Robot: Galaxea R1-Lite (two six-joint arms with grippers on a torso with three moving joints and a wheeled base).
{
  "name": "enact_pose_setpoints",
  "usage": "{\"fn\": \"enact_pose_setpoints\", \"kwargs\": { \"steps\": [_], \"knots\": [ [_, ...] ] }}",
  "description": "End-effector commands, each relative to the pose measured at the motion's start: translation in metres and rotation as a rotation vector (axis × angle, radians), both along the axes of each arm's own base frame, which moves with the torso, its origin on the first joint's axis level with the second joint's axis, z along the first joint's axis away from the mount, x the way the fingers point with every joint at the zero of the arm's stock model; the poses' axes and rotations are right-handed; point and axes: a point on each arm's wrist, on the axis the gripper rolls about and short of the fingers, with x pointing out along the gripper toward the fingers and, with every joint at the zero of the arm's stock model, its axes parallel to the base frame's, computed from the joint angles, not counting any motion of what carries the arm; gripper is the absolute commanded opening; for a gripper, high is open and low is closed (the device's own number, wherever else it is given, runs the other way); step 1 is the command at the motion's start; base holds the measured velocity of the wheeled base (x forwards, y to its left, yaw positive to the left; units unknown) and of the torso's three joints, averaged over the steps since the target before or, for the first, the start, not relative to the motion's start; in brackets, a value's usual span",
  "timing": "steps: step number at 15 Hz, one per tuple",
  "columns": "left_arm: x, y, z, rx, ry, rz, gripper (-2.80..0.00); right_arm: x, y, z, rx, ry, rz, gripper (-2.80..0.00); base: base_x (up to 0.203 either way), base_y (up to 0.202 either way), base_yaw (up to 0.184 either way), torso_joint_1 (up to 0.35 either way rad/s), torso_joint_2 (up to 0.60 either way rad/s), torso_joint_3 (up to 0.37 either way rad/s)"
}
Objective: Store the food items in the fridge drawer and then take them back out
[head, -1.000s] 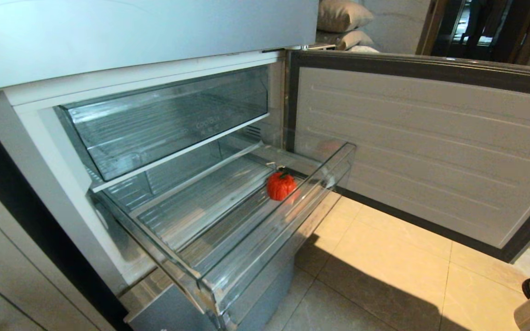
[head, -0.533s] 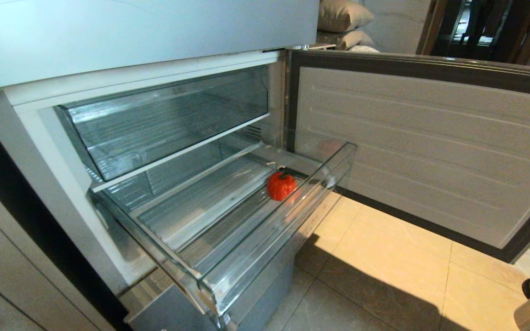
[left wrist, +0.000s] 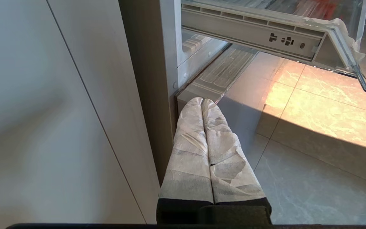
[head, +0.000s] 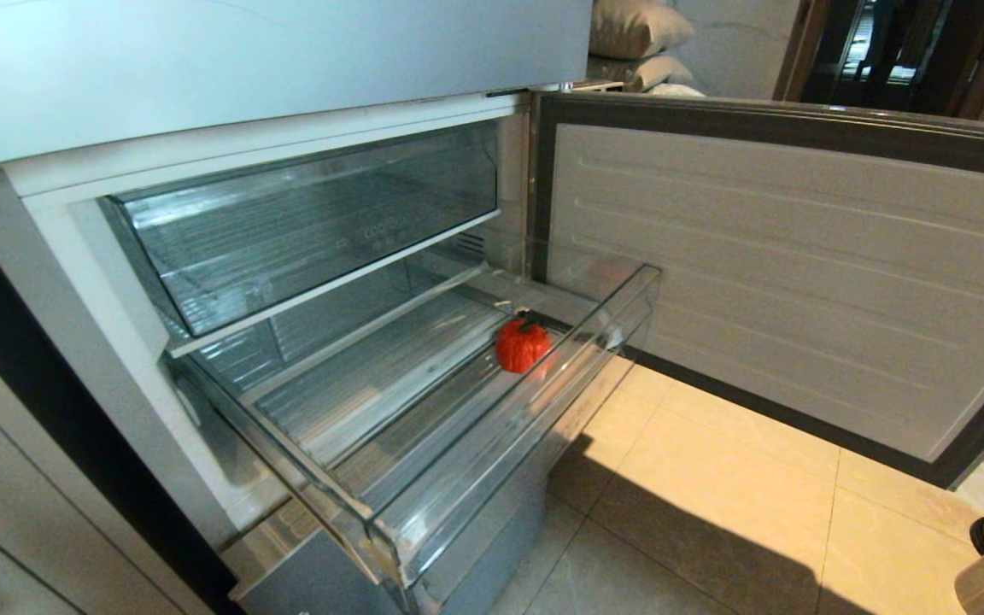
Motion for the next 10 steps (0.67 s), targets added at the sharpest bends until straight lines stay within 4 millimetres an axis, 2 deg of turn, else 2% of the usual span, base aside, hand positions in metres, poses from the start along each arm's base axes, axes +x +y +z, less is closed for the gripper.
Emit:
{"fn": "enact_pose_setpoints", "kwargs": {
  "steps": [1, 2, 7, 10],
  "knots": [
    [0.0, 0.0, 0.0, 0.0, 0.002, 0.0, -2.8, 0.024, -0.053, -0.036, 0.101, 0.051, -0.006, -2.8, 0.0, 0.0, 0.0, 0.0, 0.0, 0.0],
    [0.0, 0.0, 0.0, 0.0, 0.001, 0.0, -2.8, 0.029, -0.063, -0.038, 0.102, 0.051, -0.005, -2.8, 0.0, 0.0, 0.0, 0.0, 0.0, 0.0],
    [0.0, 0.0, 0.0, 0.0, 0.0, 0.0, -2.8, 0.068, -0.138, -0.07, 0.136, 0.068, 0.017, -2.8, 0.0, 0.0, 0.0, 0.0, 0.0, 0.0],
    [0.0, 0.0, 0.0, 0.0, 0.0, 0.0, -2.8, 0.09, -0.177, -0.094, 0.12, 0.054, 0.076, -2.8, 0.0, 0.0, 0.0, 0.0, 0.0, 0.0]
  ]
}}
